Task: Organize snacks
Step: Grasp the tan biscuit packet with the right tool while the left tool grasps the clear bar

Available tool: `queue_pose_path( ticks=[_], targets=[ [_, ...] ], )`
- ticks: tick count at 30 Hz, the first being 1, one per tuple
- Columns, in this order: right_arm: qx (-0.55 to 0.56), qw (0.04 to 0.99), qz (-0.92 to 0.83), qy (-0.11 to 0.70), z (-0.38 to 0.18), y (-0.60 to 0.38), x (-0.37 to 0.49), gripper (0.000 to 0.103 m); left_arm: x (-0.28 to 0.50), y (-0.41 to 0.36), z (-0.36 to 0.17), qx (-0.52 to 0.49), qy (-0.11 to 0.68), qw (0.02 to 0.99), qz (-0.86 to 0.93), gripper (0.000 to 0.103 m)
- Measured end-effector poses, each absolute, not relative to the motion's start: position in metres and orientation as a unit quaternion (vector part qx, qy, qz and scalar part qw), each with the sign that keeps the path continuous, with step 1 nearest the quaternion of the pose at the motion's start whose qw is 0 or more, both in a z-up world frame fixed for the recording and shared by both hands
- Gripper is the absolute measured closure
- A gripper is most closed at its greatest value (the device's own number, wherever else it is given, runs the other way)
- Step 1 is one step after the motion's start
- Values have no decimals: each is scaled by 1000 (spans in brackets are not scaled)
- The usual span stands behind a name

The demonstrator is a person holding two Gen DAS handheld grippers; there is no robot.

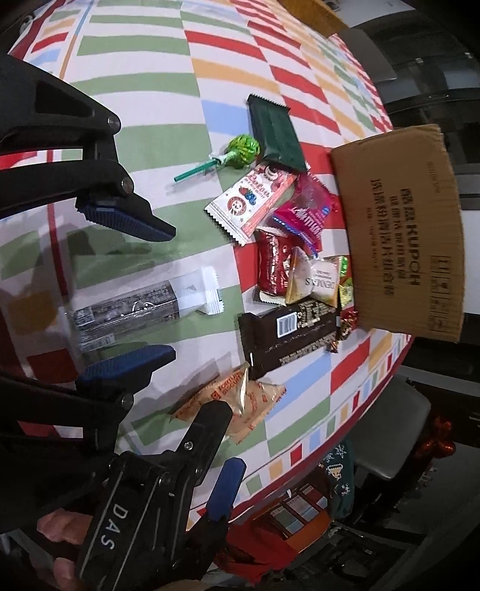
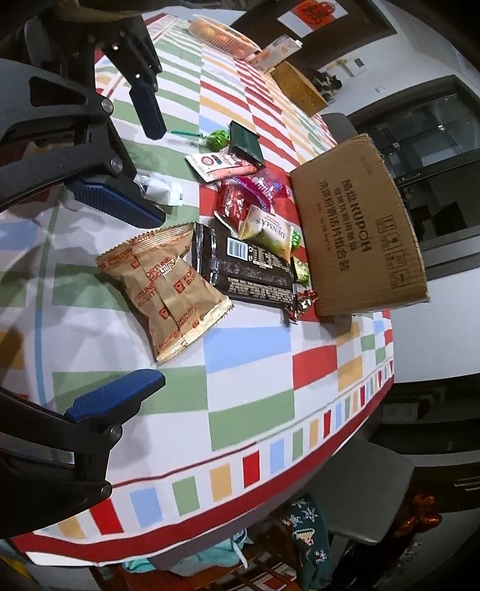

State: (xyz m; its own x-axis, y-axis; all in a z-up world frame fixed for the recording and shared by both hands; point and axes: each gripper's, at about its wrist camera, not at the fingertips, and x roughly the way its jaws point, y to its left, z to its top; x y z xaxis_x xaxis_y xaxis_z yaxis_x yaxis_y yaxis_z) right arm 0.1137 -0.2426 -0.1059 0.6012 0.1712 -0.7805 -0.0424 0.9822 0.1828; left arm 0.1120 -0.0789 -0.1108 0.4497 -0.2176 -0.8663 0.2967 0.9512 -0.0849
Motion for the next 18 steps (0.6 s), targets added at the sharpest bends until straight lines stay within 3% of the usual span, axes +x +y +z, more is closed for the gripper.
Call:
queue_pose_path(
  ticks=[10,16,18],
  targets=[
    [69,889,71,448,-110,-236,137,26,130,-73,-124,14,524,838,-152,60],
    [63,884,75,457,-116,-231,148,28,134,-69,-125,-2,525,835,-162,78],
    [62,881,78,462,-119,-230,150,29,135,-68,-125,-7,525,835,-164,79]
  ],
)
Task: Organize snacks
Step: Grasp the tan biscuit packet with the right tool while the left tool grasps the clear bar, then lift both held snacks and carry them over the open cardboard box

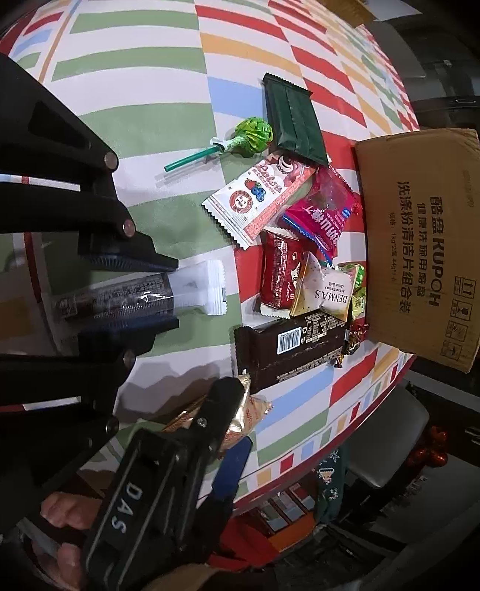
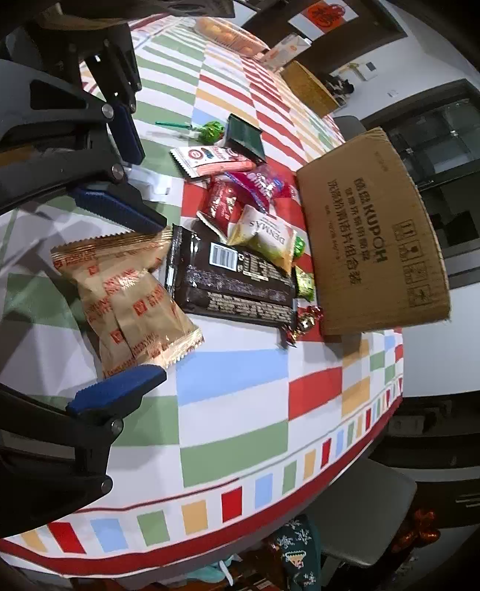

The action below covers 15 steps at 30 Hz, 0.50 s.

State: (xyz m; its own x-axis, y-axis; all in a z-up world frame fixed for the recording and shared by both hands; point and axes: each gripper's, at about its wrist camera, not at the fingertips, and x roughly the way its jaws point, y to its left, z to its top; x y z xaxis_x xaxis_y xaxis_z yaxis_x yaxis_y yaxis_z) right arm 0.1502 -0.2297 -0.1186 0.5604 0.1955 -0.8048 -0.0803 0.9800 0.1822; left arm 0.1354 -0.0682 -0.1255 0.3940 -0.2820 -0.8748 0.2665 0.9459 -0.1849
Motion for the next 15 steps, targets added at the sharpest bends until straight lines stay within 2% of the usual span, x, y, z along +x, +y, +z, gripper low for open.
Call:
queue_pose_path(
  ticks=[3,11,15],
  targets=[
    [53,880,75,465,-122,-228,150,31,136,-67,-125,-12,524,835,-165,82],
    [19,886,75,457,-119,-224,147,57,132,-63,-120,-17,516,840,-165,84],
    [24,887,85,454,-115,-223,144,61,129,-61,-111,-15,503,848,-166,84]
  ],
)
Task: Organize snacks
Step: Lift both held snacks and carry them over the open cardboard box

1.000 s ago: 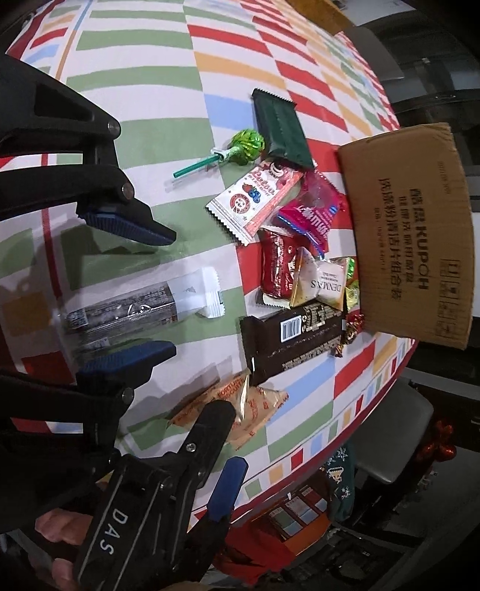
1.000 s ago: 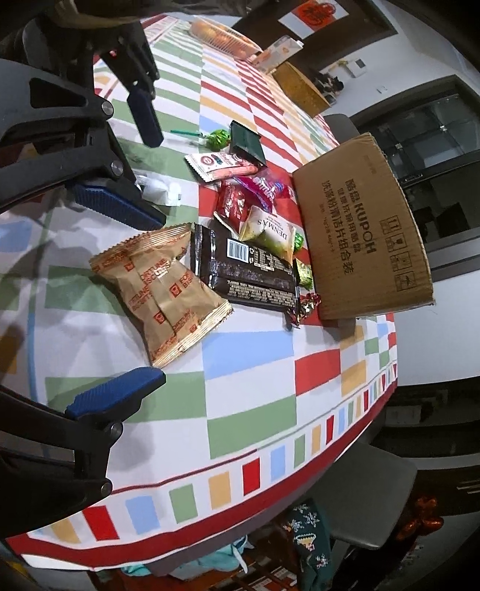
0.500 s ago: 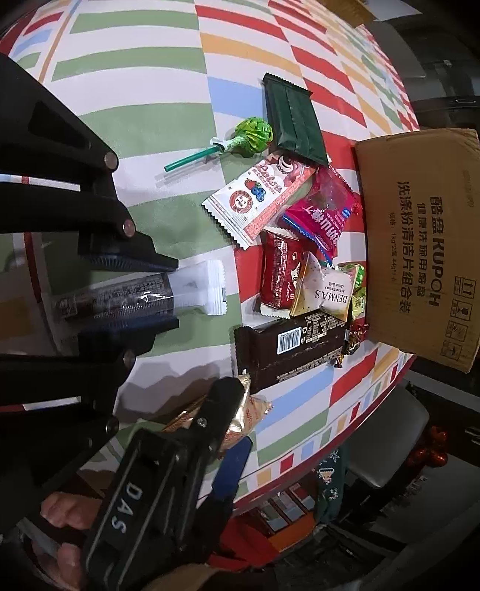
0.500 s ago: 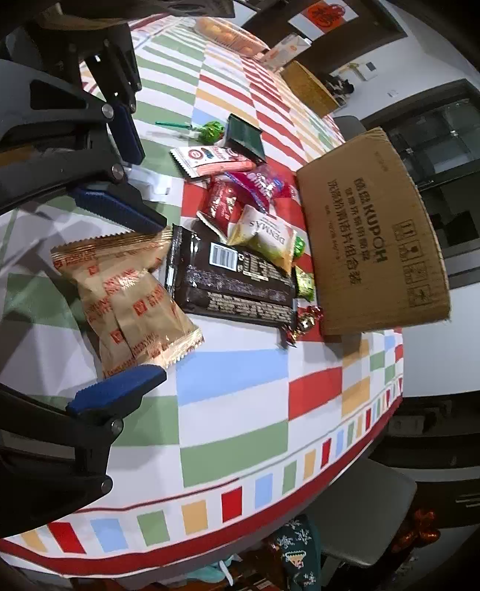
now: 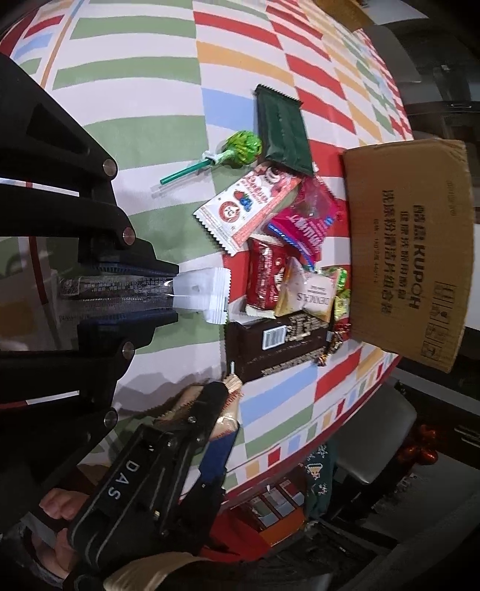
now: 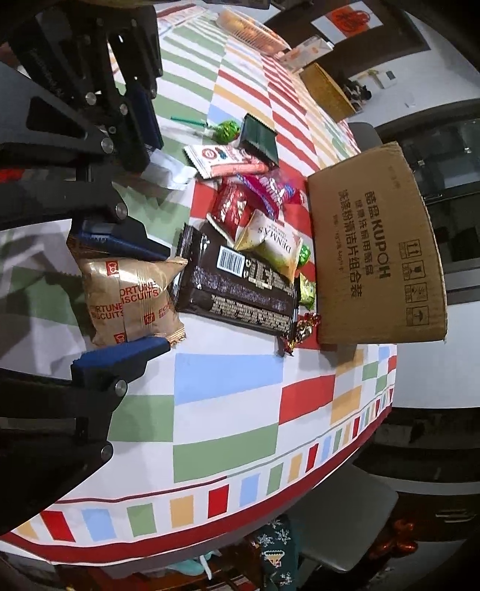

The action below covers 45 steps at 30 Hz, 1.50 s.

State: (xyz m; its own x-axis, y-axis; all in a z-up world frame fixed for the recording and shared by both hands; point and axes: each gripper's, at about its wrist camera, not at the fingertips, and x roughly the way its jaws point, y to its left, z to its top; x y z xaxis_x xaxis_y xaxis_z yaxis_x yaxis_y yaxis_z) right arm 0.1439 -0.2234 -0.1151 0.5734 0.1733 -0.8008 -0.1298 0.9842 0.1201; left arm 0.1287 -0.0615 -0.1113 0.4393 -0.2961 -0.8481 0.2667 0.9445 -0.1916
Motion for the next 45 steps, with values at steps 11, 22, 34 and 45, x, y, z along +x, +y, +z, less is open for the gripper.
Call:
queue_pose_path(
  ticks=[11,22,34,45],
  targets=[
    [26,900,110,421,-88,-215,132,63,127,-49,-72,-9,450,878,-163,98],
    [22,910,121,397,-68,-209,135,63,134,-50,-76,-23,466,866,-178,88],
    [11,898,112,426,-94,-212,133,63,148,-70,-130,3,528,834,-163,77],
    [13,896,119,428,-95,-211,134,63,149,-66,-116,-4,512,842,-170,84]
  ],
)
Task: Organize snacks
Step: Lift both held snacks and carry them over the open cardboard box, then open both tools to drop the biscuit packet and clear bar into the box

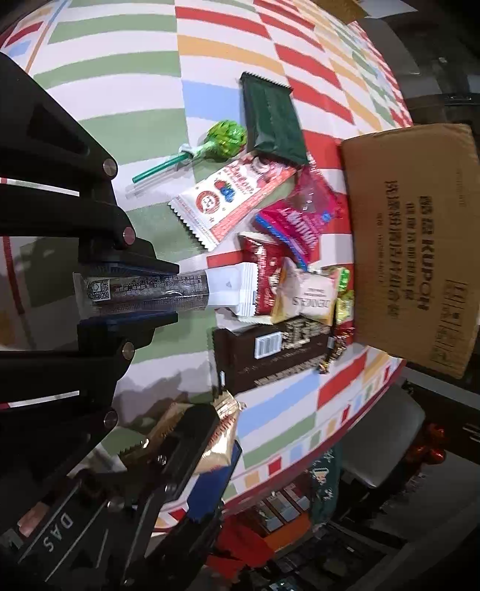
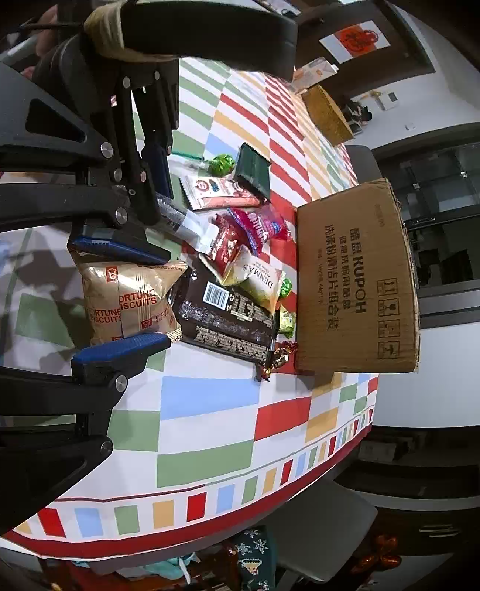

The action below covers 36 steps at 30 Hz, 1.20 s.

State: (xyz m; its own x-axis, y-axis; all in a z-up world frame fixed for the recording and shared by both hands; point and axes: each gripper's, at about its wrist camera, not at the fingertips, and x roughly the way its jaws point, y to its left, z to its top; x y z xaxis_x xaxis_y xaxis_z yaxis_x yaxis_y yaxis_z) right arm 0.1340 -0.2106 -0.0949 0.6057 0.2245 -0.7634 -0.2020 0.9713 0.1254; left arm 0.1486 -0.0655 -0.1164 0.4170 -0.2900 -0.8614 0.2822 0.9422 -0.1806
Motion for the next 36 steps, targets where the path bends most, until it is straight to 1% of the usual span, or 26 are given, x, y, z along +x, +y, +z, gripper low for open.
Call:
queue_pose_path(
  ticks=[5,13,20,27,36],
  targets=[
    [22,900,126,417,-83,-211,135,63,147,-59,-91,-14,484,857,-174,84],
    [22,918,130,375,-52,-209,150,63,161,-48,-46,-7,431,887,-167,84],
    [8,939,132,318,-13,-202,176,63,188,-41,-12,2,390,907,-156,84],
    [-2,951,135,277,24,-195,209,63,226,-33,26,10,350,925,-145,85],
    [-12,955,136,263,54,-186,263,63,274,-26,57,21,331,933,-138,85]
  ],
)
